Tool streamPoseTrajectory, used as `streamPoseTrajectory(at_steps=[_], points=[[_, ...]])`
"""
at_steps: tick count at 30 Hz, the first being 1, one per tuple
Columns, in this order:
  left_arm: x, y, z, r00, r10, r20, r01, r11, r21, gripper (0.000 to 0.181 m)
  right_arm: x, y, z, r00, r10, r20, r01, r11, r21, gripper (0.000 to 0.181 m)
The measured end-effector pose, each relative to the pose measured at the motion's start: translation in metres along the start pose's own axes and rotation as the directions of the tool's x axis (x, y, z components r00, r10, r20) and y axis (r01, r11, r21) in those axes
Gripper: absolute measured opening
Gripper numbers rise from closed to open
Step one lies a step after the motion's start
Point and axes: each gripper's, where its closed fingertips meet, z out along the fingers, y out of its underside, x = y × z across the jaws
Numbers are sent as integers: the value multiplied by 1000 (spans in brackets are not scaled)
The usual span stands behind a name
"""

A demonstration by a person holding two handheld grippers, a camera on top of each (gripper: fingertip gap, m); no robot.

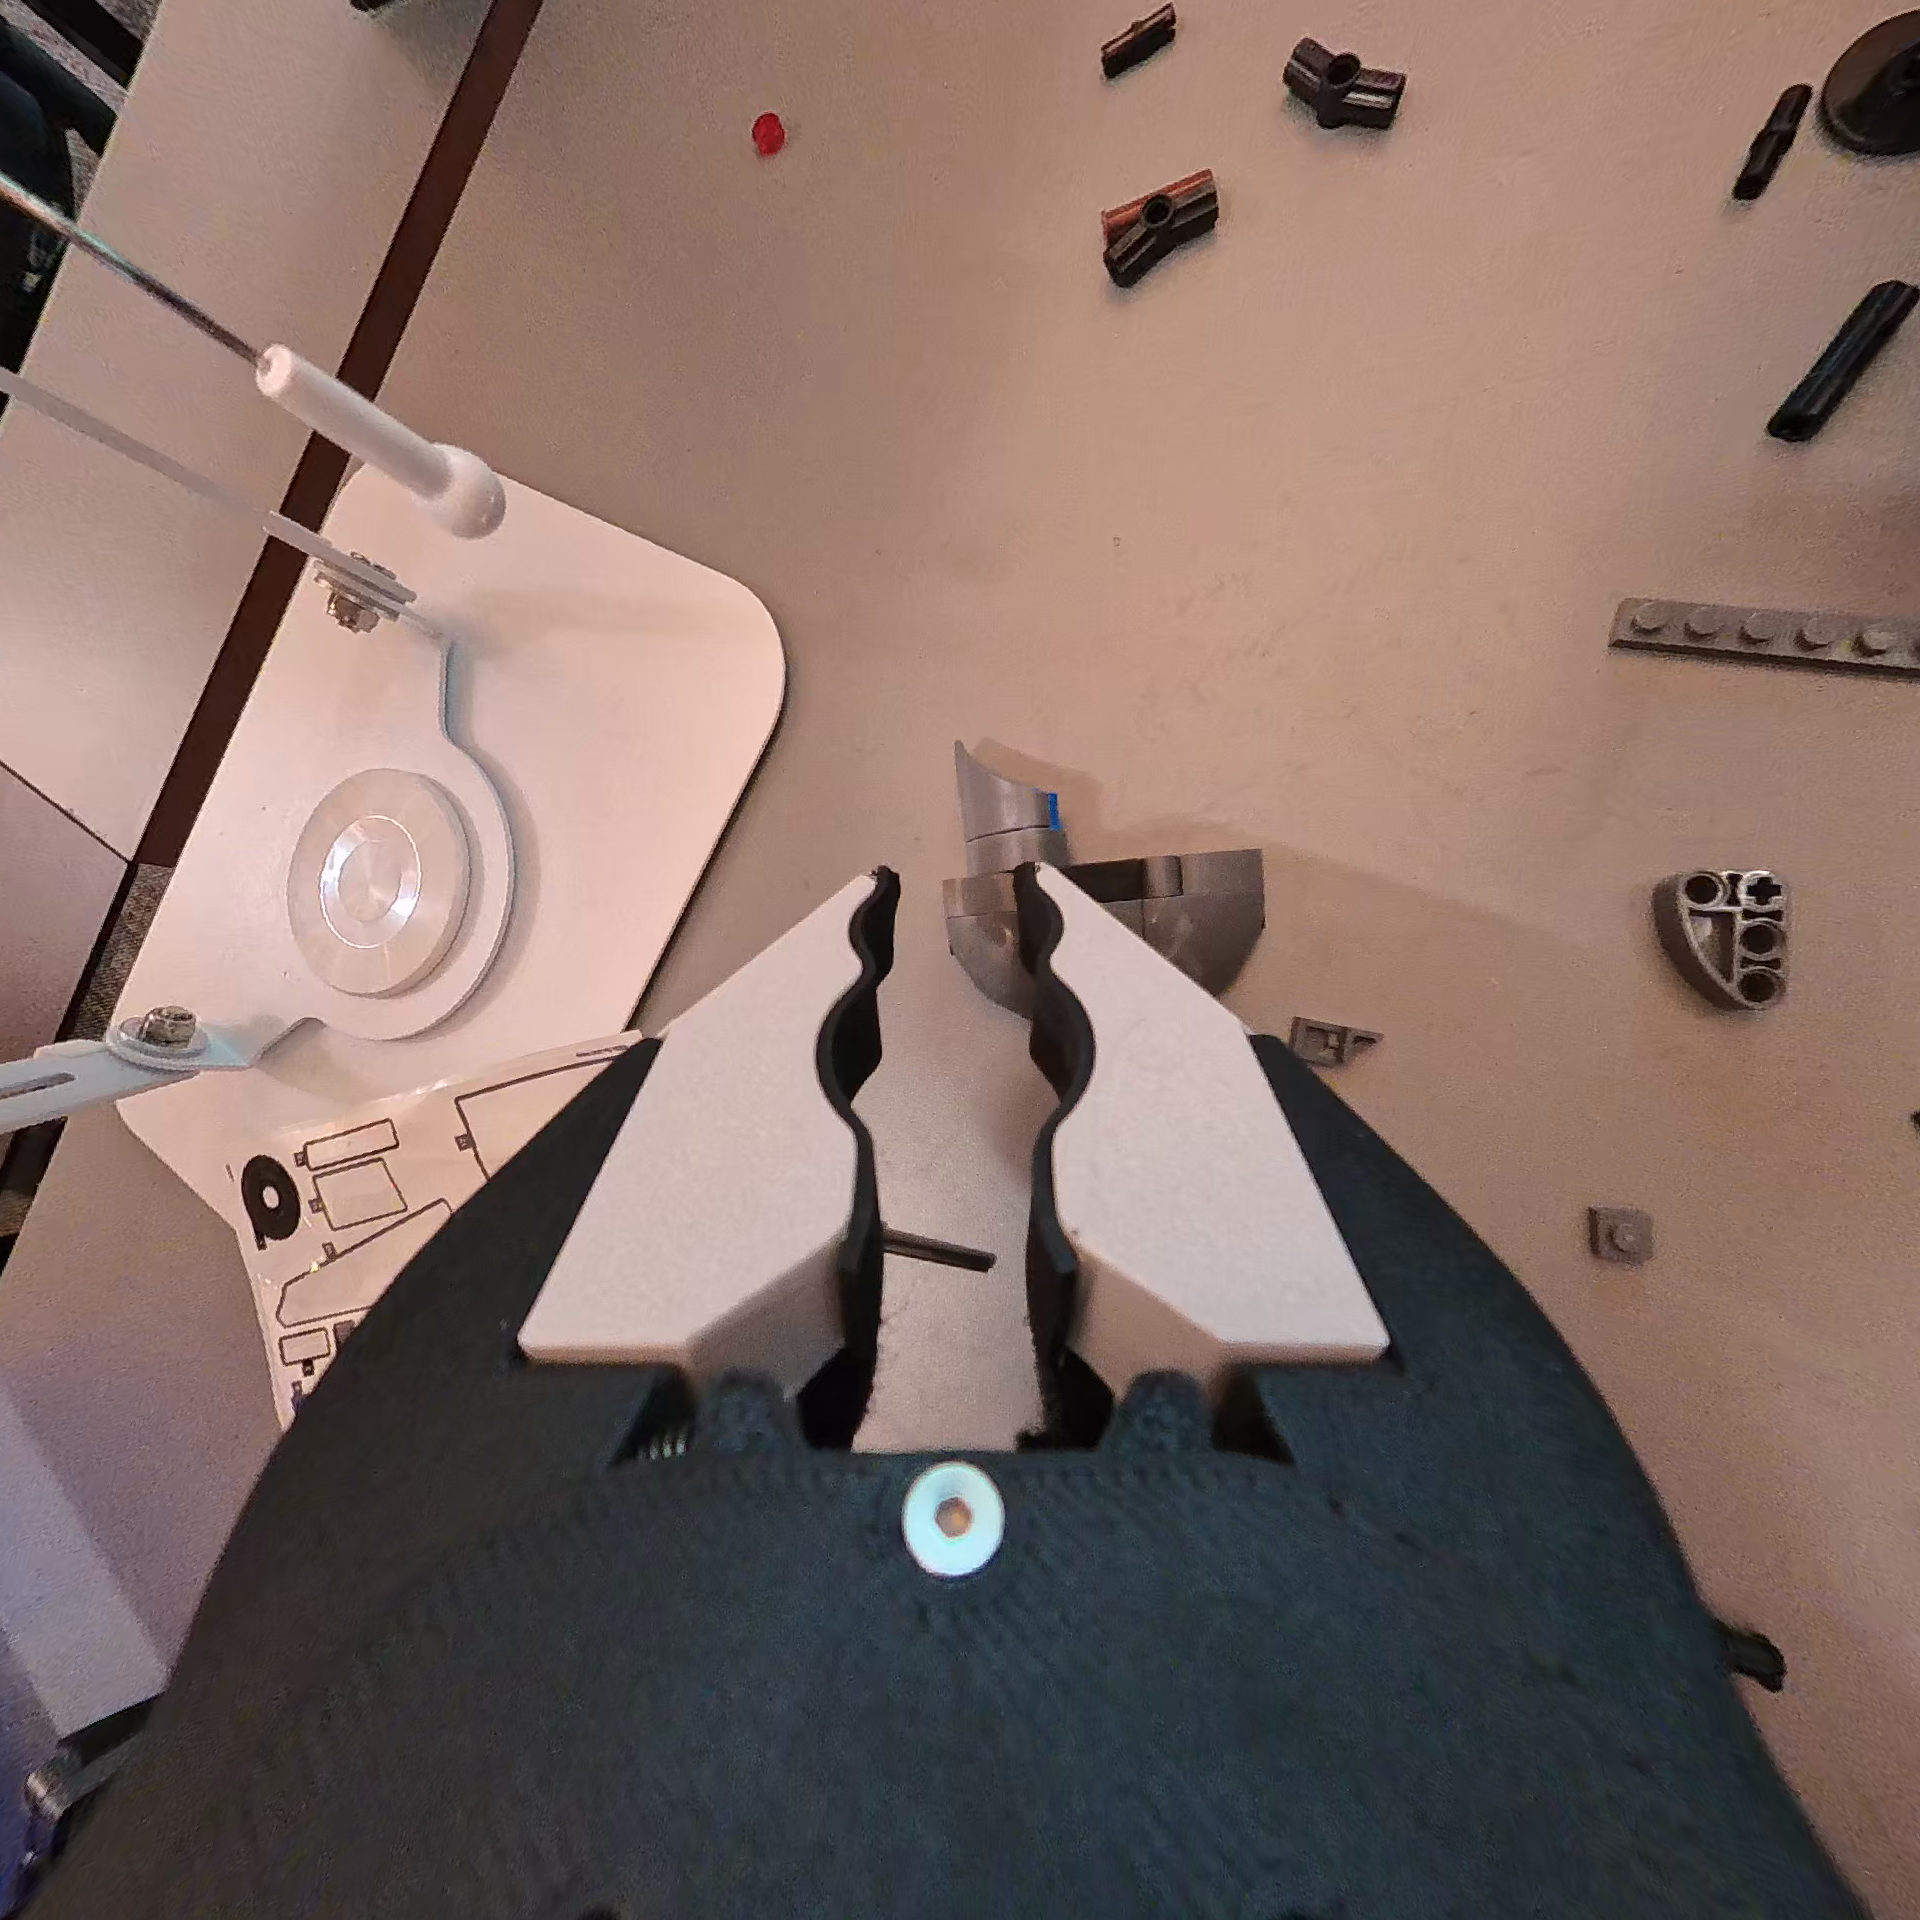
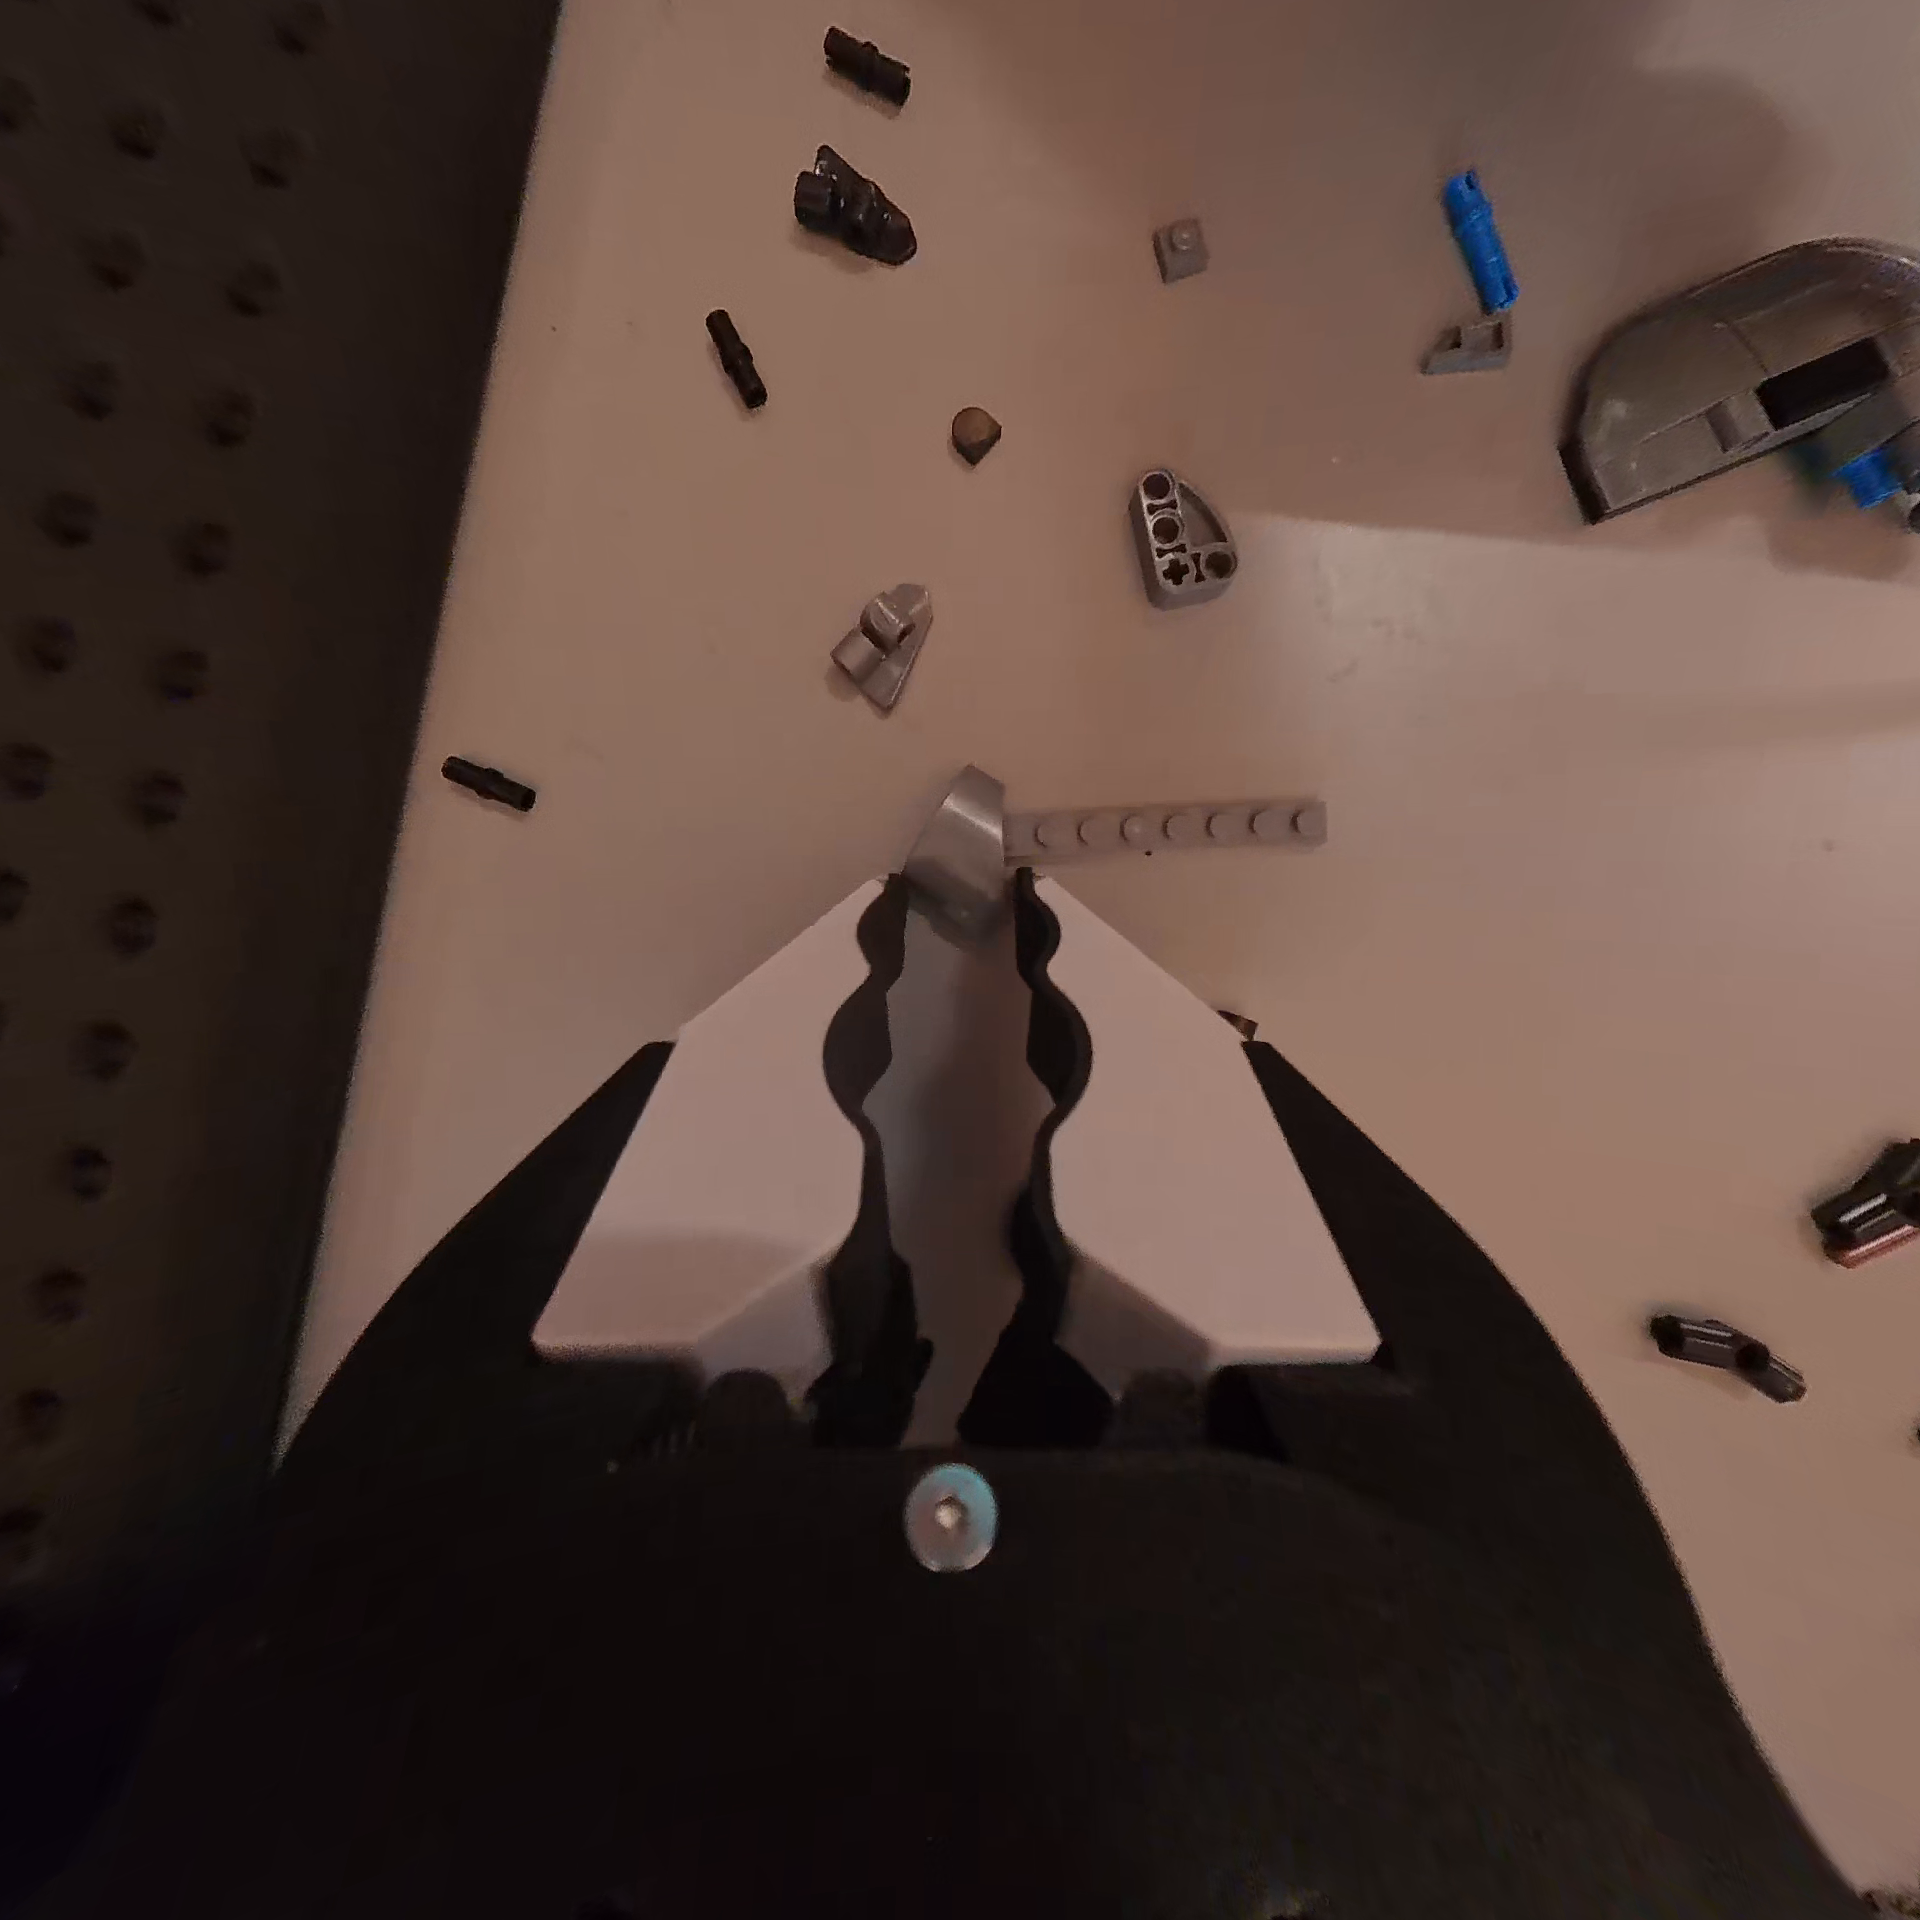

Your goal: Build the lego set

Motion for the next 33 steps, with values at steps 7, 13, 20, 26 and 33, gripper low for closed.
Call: streamPoseTrajectory(at_steps=[7, 13, 20, 26, 33], points=[[-1, 1, 0, 1000, 9, 9, -9, 1000, -8, 21, -1, 1, -1, 1000, 0, 12, 0, 1000, 1, 12], [-2, 1, -1, 1000, 10, 13, -10, 1000, -7, 21, -2, 1, -1, 1000, 0, 20, 0, 1000, 3, 11], [-1, 2, -1, 1000, 14, 11, -14, 1000, -9, 21, -4, 1, -1, 999, 0, 33, 0, 1000, 6, 10], [5, 6, -6, 999, 25, -27, -26, 999, -32, 17, -8, 0, -2, 999, -6, 51, 6, 1000, 8, 10], [29, 29, -11, 985, 5, -173, -28, 991, -130, 22, -8, 1, -1, 998, -2, 58, 2, 1000, 5, 10]])
